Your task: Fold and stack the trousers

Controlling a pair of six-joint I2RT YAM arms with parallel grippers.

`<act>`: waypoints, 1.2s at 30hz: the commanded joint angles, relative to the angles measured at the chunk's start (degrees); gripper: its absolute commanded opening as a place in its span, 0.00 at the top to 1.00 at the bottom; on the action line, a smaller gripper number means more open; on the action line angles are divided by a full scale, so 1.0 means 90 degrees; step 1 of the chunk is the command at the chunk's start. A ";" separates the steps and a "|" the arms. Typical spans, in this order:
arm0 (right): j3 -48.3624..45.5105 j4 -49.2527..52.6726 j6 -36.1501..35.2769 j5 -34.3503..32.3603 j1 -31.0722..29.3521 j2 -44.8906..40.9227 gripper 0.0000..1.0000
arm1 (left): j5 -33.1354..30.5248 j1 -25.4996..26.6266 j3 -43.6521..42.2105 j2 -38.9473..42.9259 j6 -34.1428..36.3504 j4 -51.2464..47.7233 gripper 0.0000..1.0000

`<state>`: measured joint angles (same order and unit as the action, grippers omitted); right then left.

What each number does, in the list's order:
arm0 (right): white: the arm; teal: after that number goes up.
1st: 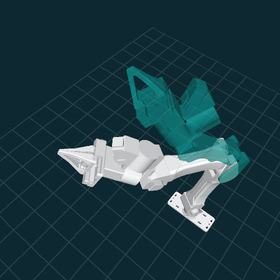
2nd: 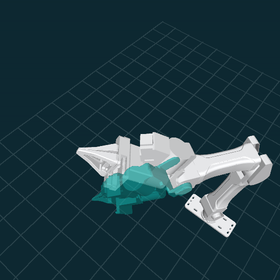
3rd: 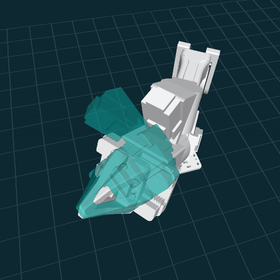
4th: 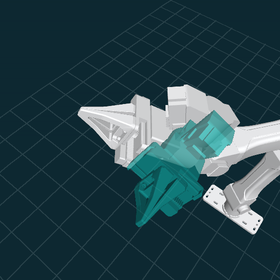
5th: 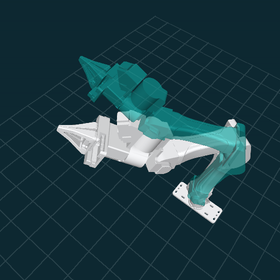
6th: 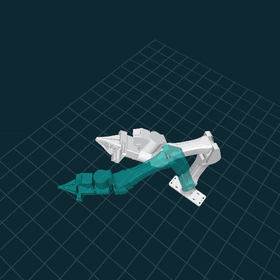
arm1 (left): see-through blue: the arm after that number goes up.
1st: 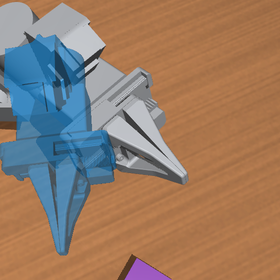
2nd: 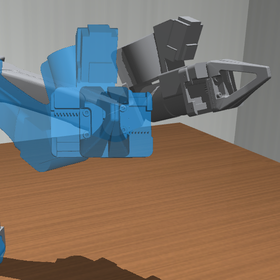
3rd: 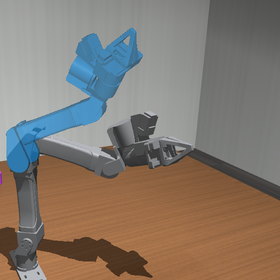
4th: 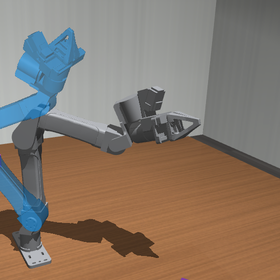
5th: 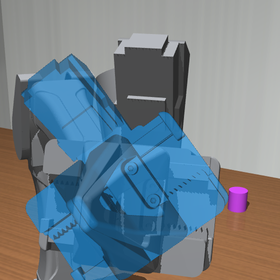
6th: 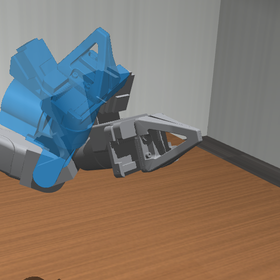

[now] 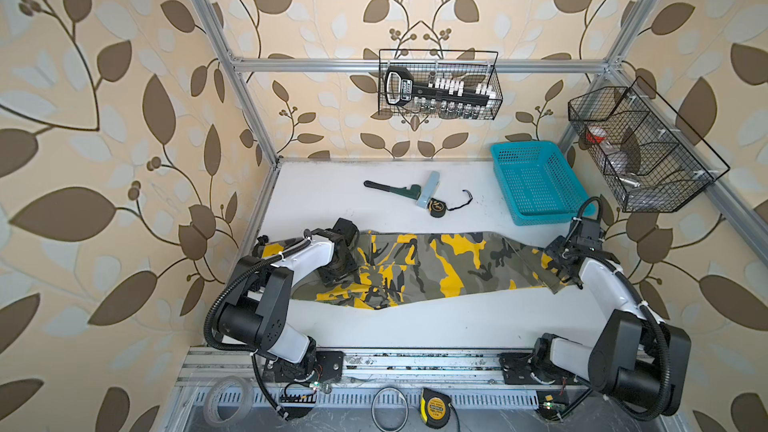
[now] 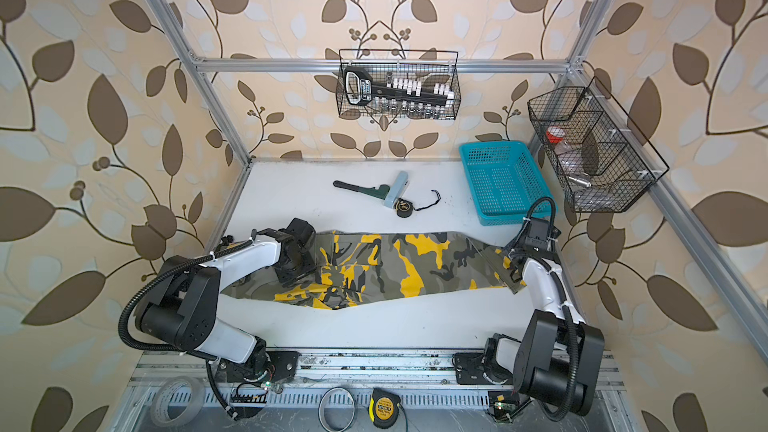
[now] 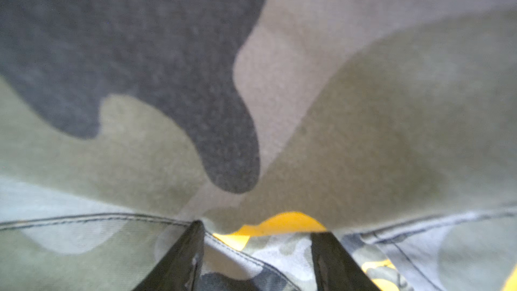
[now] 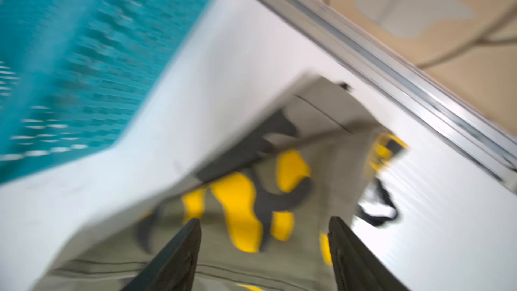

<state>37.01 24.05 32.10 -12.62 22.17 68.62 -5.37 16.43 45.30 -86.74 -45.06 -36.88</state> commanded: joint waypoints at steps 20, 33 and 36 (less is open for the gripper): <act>-0.0338 -0.0262 -0.0075 0.1416 0.0924 0.0501 0.78 | 0.0167 -0.0071 0.0230 0.0788 0.0464 -0.0882 0.31; -0.1079 -0.0020 0.0339 0.1652 0.0481 -0.0168 0.58 | 0.0450 0.0147 0.0323 0.0732 0.0591 -0.0816 0.30; -0.1127 -0.0186 0.0214 0.1605 0.0480 -0.0042 0.59 | 0.0422 0.0148 0.0309 0.0713 0.0612 -0.0804 0.30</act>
<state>27.81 23.05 34.04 0.84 26.74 67.31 -1.85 17.30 46.19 -81.10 -40.60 -42.83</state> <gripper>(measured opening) 0.411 0.698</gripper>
